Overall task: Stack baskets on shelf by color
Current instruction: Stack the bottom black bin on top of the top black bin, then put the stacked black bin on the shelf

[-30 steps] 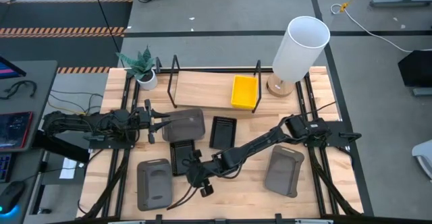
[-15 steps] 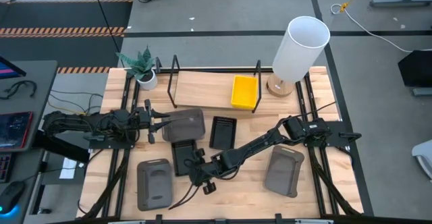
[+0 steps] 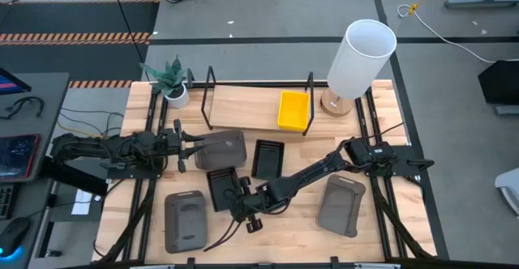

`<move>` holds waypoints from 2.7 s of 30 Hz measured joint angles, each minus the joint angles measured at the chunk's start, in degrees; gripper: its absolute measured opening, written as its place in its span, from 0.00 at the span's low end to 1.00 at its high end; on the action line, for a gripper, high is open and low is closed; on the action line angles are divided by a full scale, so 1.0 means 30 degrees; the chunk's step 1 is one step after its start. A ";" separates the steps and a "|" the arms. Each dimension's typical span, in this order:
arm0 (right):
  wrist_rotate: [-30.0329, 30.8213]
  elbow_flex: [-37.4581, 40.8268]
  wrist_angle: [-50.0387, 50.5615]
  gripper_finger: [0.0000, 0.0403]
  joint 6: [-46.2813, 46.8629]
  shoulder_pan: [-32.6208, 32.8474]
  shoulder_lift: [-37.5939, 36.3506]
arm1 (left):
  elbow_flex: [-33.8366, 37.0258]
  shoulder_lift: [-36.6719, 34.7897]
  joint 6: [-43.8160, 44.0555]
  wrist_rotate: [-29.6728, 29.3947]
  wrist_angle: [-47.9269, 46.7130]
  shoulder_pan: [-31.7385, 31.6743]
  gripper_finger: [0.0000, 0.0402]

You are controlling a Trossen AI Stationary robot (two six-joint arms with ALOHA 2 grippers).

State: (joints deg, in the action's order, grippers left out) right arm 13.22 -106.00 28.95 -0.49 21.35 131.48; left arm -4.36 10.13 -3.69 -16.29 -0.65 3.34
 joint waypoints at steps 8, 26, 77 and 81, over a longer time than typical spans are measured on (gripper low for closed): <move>0.2403 0.0000 0.2384 0.02 0.0525 0.0654 -0.2439 | 0.0000 0.0000 0.0003 0.0000 -0.0004 -0.0003 0.30; 0.6760 0.0845 0.9971 0.02 0.6311 0.1302 -0.4868 | 0.0000 -0.0001 -0.0004 -0.0007 -0.0004 0.0004 0.30; 0.5177 0.4517 0.9076 0.30 0.8319 0.0336 -0.4824 | 0.0000 -0.0006 0.0002 -0.0004 -0.0004 0.0000 0.30; 0.4895 0.4517 0.8770 0.34 0.8286 0.0339 -0.4824 | 0.0000 -0.0001 0.0003 -0.0001 -0.0004 0.0004 0.30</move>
State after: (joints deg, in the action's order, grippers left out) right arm 27.90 -92.44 55.26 24.37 22.37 117.01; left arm -4.36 10.13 -3.68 -16.30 -0.67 3.36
